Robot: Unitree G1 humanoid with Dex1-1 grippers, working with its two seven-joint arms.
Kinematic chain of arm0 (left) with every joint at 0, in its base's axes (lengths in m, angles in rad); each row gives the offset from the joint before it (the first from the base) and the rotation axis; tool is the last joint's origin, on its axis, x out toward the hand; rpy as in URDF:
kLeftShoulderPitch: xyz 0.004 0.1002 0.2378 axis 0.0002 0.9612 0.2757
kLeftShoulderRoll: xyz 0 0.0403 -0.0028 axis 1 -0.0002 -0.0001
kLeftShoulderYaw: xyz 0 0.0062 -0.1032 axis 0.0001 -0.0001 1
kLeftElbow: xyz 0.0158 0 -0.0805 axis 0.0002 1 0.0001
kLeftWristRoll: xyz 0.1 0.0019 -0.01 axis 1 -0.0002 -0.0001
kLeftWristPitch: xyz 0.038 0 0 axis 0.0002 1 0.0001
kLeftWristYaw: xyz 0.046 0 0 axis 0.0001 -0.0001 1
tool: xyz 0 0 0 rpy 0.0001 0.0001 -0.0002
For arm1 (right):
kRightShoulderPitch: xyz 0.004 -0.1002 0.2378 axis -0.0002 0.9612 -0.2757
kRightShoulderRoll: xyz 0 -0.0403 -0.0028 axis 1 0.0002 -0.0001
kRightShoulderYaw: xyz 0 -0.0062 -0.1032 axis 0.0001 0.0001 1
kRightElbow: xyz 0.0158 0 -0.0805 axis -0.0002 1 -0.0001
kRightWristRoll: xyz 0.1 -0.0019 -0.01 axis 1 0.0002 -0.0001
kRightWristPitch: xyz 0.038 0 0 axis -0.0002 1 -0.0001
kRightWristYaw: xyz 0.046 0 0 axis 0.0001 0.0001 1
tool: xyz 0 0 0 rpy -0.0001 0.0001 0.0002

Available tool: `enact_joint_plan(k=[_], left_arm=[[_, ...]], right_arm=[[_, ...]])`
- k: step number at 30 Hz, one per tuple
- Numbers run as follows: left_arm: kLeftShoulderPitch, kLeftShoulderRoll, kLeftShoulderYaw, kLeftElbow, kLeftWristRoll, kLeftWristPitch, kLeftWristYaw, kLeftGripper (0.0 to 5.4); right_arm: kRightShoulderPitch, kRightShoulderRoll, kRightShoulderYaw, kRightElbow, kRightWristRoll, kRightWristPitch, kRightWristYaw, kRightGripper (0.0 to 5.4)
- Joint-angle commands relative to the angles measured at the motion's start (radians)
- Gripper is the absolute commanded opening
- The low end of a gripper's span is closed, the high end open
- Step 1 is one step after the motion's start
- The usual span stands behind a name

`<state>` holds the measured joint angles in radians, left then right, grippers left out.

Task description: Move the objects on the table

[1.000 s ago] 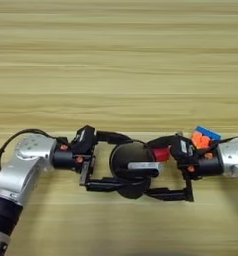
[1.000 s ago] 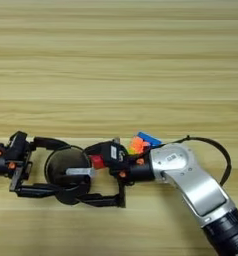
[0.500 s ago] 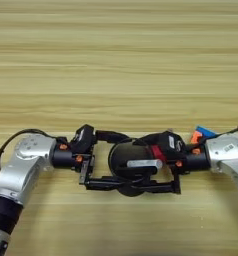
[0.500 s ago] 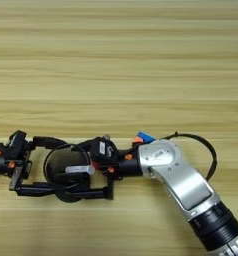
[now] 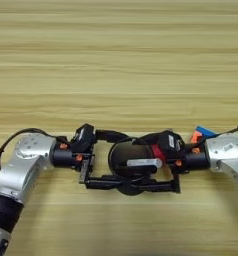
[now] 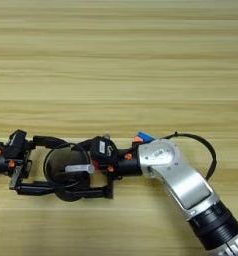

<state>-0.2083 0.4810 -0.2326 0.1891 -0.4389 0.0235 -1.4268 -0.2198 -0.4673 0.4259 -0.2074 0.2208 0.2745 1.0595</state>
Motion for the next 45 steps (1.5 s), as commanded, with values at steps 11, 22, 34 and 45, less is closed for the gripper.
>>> enact_joint_plan(k=[11,22,34,45], left_arm=[[-0.024,-0.009,0.001,0.027,0.043,-0.001,0.033,5.07],[-0.129,-0.069,0.029,0.246,0.075,-0.057,0.069,4.96],[-0.235,-0.136,0.035,0.463,0.111,-0.127,0.080,4.96],[-0.305,-0.171,0.033,0.629,0.142,-0.184,0.087,4.94]], right_arm=[[-0.045,0.022,-0.020,0.000,0.032,0.003,0.008,4.72],[-0.103,0.089,-0.061,0.133,0.007,-0.020,-0.061,4.70],[-0.179,0.161,-0.117,0.384,-0.005,-0.083,-0.080,4.34],[-0.196,0.184,-0.117,0.420,-0.013,-0.103,-0.057,4.20]])
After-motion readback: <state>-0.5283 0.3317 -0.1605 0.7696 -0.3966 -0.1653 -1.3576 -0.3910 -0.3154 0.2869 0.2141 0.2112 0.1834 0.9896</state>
